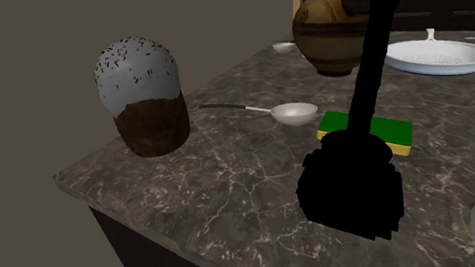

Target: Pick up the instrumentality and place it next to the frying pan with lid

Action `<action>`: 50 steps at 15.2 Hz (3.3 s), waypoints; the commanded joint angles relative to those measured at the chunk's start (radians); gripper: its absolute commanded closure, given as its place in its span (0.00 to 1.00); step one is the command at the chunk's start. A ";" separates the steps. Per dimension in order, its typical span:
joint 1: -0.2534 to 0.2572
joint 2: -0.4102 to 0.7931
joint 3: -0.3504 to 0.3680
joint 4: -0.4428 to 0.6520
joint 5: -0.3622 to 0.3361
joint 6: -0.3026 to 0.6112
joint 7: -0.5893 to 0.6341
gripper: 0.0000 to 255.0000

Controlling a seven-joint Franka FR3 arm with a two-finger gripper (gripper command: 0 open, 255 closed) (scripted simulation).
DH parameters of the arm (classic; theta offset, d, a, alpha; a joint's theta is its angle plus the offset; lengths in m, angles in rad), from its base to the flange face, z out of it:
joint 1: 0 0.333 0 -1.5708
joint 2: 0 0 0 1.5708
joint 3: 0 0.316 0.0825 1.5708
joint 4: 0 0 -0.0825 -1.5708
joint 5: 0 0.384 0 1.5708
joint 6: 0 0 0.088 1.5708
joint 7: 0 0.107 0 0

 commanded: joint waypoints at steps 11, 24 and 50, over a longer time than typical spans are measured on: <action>0.148 0.349 0.033 0.118 -0.001 0.242 -0.291 0.00; 0.298 0.731 0.144 0.351 -0.023 0.429 -0.601 0.00; 0.440 1.030 0.276 0.486 -0.128 0.635 -0.820 0.00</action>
